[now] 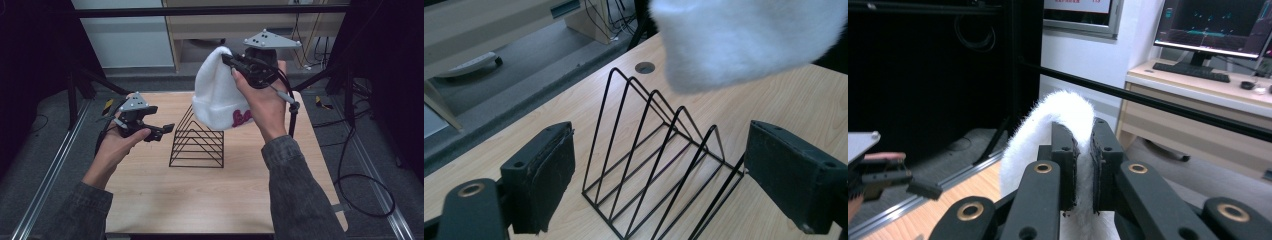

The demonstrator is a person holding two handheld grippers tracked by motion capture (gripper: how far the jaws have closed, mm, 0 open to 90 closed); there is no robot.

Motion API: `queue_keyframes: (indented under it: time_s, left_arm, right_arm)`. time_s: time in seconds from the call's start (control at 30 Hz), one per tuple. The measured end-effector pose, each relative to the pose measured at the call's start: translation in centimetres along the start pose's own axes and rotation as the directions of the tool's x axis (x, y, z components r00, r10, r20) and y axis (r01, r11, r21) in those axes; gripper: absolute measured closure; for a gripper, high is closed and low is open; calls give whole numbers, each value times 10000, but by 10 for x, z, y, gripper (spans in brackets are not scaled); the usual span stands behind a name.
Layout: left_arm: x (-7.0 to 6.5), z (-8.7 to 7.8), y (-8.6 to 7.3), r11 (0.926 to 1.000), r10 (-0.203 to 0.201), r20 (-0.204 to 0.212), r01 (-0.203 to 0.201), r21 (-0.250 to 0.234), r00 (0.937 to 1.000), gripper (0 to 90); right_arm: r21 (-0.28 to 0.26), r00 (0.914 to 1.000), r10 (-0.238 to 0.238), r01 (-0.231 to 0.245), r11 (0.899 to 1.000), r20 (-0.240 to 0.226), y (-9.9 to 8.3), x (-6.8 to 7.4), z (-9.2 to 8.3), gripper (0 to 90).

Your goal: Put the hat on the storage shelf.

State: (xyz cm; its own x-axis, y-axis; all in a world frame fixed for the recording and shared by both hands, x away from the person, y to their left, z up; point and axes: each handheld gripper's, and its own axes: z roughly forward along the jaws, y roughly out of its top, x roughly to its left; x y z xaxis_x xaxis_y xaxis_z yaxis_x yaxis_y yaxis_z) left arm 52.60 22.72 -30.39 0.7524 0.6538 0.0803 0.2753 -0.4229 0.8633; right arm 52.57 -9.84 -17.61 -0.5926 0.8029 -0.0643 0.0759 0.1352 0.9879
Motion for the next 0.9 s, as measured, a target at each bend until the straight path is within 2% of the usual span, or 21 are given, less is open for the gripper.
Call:
queue_keyframes:
  time_s: [0.2,0.3,0.53,0.63,0.73,0.9]
  left_arm:
    - [0,1,-1,10000,74,154,-74,28,9999,123]
    - [1,1,-1,10000,-9,268,10,-35,9996,158]
    - [7,7,0,9992,-168,298,179,-370,9994,150]
    - [9,10,1,9979,-325,127,332,-560,9994,128]
    - [12,11,-2,9979,-449,68,452,-461,9990,116]
    - [17,10,-10,9958,-689,261,704,-590,9973,121]
  right_arm:
    - [-106,9998,103,-105,9999,-176,6,5,16,837]
    - [-116,9994,156,-159,9998,-311,9,11,22,838]
    - [-200,9973,21,-36,9998,-738,16,31,38,837]
    - [-194,9952,-9,-10,9998,-983,17,40,45,837]
    - [-165,9925,-32,12,9999,-1220,16,47,48,837]
    - [-127,9879,-179,161,9998,-1539,17,60,50,837]
